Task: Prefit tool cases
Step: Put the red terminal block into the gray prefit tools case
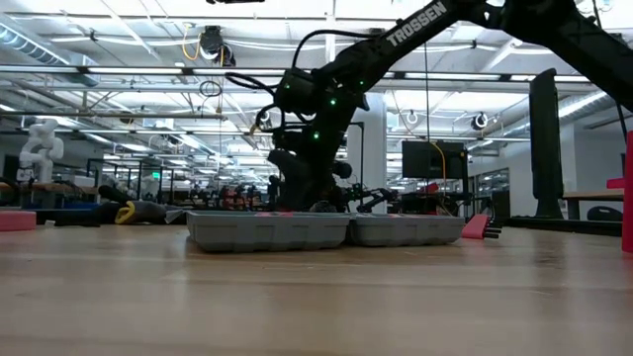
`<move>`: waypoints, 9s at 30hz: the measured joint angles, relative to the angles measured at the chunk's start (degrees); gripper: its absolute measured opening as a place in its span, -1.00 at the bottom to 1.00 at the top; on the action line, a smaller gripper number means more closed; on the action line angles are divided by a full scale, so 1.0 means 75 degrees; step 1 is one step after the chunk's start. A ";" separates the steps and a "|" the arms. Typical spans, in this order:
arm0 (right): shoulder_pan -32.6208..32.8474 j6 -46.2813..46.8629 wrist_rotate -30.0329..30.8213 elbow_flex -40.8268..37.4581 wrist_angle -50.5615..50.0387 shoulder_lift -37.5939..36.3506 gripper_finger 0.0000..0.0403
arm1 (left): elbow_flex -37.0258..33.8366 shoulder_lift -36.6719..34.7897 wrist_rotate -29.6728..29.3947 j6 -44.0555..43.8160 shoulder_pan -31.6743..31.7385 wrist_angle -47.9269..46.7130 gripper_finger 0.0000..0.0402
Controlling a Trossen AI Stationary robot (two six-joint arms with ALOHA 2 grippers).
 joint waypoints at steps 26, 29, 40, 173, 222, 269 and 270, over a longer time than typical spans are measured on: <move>-0.0129 0.0918 -0.0888 0.0216 -0.0582 0.0457 -0.98 | 0.0000 0.0121 0.0063 -0.0341 -0.0006 -0.1565 -1.00; -0.0130 0.0779 -0.1045 0.0206 -0.0635 0.0405 -0.99 | 0.0000 0.0121 0.0059 -0.0338 -0.0006 -0.1905 -1.00; 0.0013 0.0463 -0.2083 0.0172 -0.0376 -0.0261 -1.00 | 0.0003 0.0121 0.0050 -0.0341 -0.0007 -0.2581 -1.00; 0.0504 0.0789 -0.0970 0.0661 -0.0214 0.0758 0.23 | -0.2055 0.0133 0.0968 0.0071 -0.0002 -0.2475 -1.00; 0.3249 0.5073 0.2160 -0.5402 -0.1433 -0.6800 -0.98 | -0.2288 0.3917 -0.1202 -0.0404 -0.2616 -0.4465 -0.32; 0.3885 0.6015 0.2205 -0.7245 0.1150 -0.6592 -0.98 | -0.2097 0.5324 -0.0218 -0.0934 -0.2592 -0.2168 -0.61; 0.3885 0.6015 0.2204 -0.7245 0.1149 -0.6592 -0.98 | -0.2078 0.5206 -0.0259 -0.0927 -0.2602 -0.2194 -0.61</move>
